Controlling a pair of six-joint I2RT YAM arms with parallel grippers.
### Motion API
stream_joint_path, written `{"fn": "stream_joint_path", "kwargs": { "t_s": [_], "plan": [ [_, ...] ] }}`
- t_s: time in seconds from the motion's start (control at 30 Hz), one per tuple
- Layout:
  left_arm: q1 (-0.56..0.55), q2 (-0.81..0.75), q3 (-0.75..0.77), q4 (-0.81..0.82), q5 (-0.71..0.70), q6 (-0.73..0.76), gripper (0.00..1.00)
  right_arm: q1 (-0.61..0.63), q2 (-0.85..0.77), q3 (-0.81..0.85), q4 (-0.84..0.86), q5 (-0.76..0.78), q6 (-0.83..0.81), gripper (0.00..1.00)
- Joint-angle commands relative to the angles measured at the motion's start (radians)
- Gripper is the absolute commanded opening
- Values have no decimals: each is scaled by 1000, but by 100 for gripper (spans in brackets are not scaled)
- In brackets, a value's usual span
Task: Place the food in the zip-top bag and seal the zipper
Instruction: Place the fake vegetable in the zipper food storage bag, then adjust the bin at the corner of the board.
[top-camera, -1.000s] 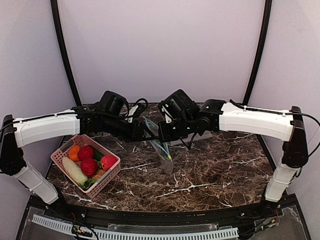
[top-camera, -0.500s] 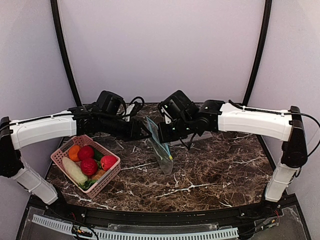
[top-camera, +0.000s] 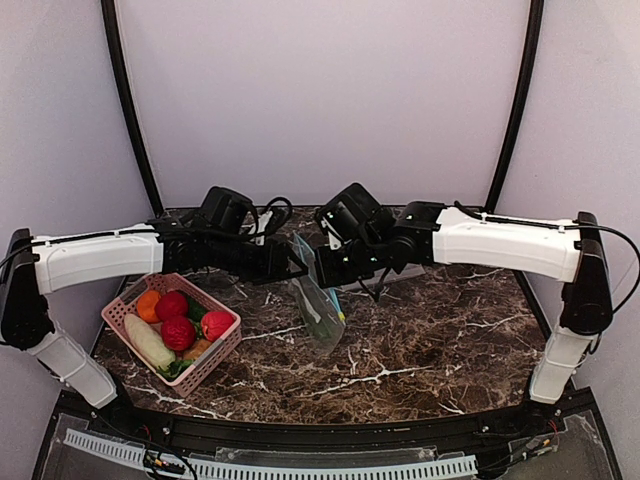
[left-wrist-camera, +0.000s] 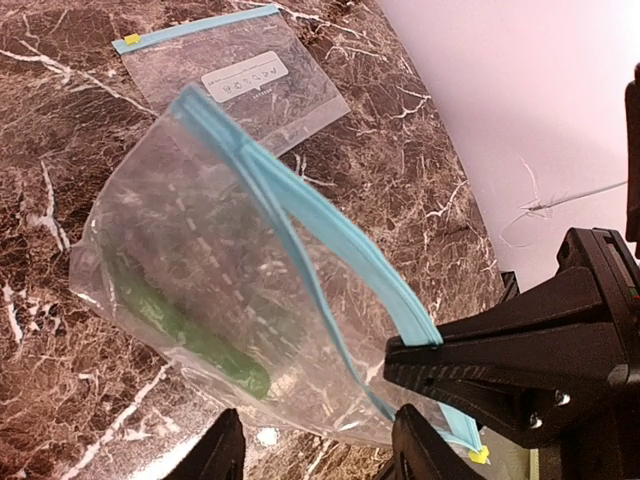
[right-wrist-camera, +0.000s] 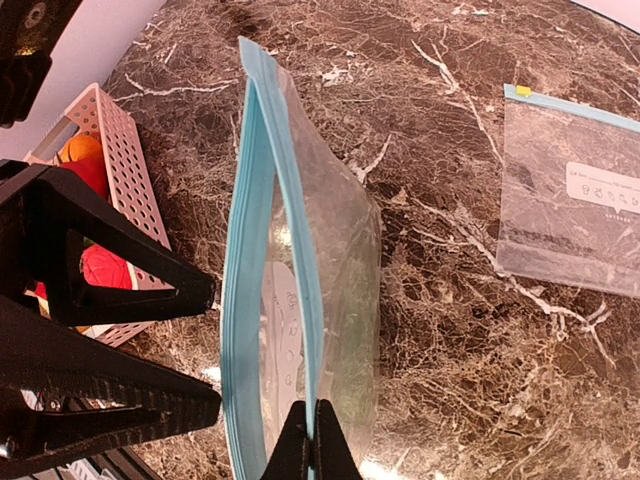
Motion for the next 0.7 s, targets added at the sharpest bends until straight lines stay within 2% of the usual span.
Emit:
{"fn": "stream_joint_path", "kwargs": {
  "t_s": [0.0, 0.17, 0.3, 0.4, 0.43, 0.5, 0.67],
  "plan": [
    [26, -65, -25, -23, -26, 14, 55, -5, 16, 8, 14, 14, 7, 0],
    [54, -180, -83, -107, -96, 47, 71, -6, 13, 12, 14, 19, 4, 0],
    [104, -299, -201, -169, -193, 23, 80, -7, 13, 7, 15, 20, 5, 0],
    [173, -386, -296, -237, -277, -50, 86, -7, 11, 2, 15, 21, 5, 0],
    [200, -403, -313, -285, -312, -70, 92, -7, 9, -1, 14, 23, 5, 0],
    [229, -458, -358, -334, -408, -124, 98, -7, 7, -8, 16, 27, 4, 0],
    [315, -571, -437, -405, -493, -205, 99, -11, -3, -21, 18, 34, 3, 0]
  ]
}}
